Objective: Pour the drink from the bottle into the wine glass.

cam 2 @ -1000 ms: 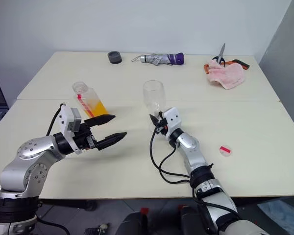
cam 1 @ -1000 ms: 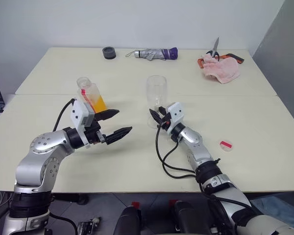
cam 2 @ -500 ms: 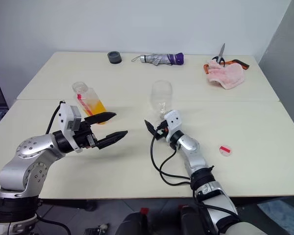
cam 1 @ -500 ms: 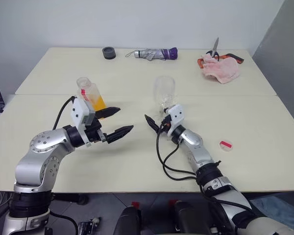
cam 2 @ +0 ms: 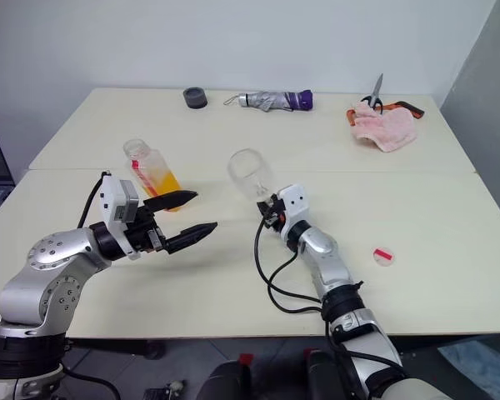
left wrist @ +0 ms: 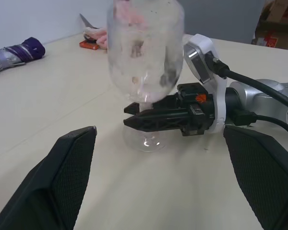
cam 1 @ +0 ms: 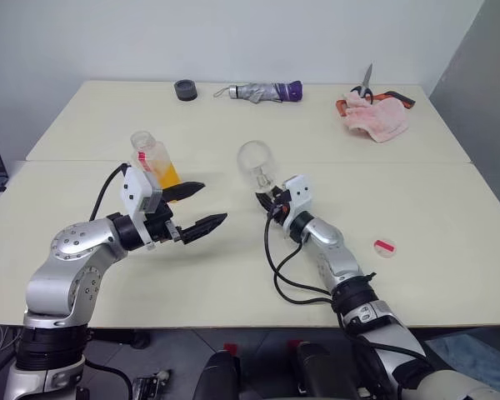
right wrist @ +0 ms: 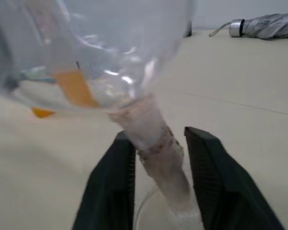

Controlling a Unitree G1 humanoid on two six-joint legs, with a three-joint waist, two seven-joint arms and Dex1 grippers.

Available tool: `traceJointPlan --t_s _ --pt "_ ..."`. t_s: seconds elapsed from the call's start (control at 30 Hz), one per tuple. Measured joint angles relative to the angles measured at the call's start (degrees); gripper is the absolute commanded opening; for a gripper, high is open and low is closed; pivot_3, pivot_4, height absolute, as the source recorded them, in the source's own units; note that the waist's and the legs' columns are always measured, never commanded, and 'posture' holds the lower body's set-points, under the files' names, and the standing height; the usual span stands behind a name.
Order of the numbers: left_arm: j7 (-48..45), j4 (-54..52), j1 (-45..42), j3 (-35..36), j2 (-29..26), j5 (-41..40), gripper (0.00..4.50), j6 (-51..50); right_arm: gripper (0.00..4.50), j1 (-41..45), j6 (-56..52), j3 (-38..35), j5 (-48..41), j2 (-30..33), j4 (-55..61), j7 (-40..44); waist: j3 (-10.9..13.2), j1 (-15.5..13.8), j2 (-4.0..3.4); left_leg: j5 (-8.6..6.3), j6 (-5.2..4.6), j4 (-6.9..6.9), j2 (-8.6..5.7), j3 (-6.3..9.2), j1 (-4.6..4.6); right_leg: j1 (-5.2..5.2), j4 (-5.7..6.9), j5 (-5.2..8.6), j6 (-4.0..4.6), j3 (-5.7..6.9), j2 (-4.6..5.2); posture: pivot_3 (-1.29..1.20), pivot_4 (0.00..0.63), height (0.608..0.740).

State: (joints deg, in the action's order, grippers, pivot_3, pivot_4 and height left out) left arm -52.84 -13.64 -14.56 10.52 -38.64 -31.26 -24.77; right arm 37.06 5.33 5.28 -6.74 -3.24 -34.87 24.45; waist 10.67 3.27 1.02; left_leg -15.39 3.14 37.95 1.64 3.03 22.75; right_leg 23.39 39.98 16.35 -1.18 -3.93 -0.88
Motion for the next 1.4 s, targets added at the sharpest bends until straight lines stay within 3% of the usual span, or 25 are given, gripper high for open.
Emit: traceJointPlan --t_s 0.07,0.47,0.77,1.4 --pt "0.2 0.0 -0.1 -0.2 0.0 0.0 4.5 0.0 0.13 0.0 0.1 -0.6 -0.1 0.0 0.1 -0.2 0.0 0.0 0.0 0.0 0.0 0.0 0.0 0.01 0.0 0.0 0.0 0.0 0.0 0.01 0.0 0.0 0.15 0.74" --pt "2.3 0.2 -0.9 -1.3 0.1 0.1 4.5 0.1 0.14 -0.2 2.2 -0.7 0.6 0.0 0.1 -0.1 0.0 0.0 0.0 0.0 0.0 0.0 0.0 0.0 0.0 0.0 0.0 0.0 0.0 0.0 0.0 0.0 0.15 0.74" --pt "4.8 0.4 -0.9 -1.1 0.3 0.1 4.5 0.2 0.14 9.5 8.2 -1.2 1.4 -2.6 -14.9 0.4 0.0 0.1 0.0 0.0 0.0 -0.04 0.0 0.01 0.0 0.01 -0.01 0.0 0.02 0.02 0.0 0.0 0.15 0.74" --pt "7.0 -2.7 3.0 -0.8 0.2 -0.3 4.5 -0.1 0.14 8.5 15.8 -1.1 3.8 -2.4 -20.4 1.6 0.0 0.1 -0.01 0.0 0.0 -0.02 0.02 0.0 -0.01 0.01 0.01 0.0 0.01 -0.01 0.06 0.0 0.15 0.74"
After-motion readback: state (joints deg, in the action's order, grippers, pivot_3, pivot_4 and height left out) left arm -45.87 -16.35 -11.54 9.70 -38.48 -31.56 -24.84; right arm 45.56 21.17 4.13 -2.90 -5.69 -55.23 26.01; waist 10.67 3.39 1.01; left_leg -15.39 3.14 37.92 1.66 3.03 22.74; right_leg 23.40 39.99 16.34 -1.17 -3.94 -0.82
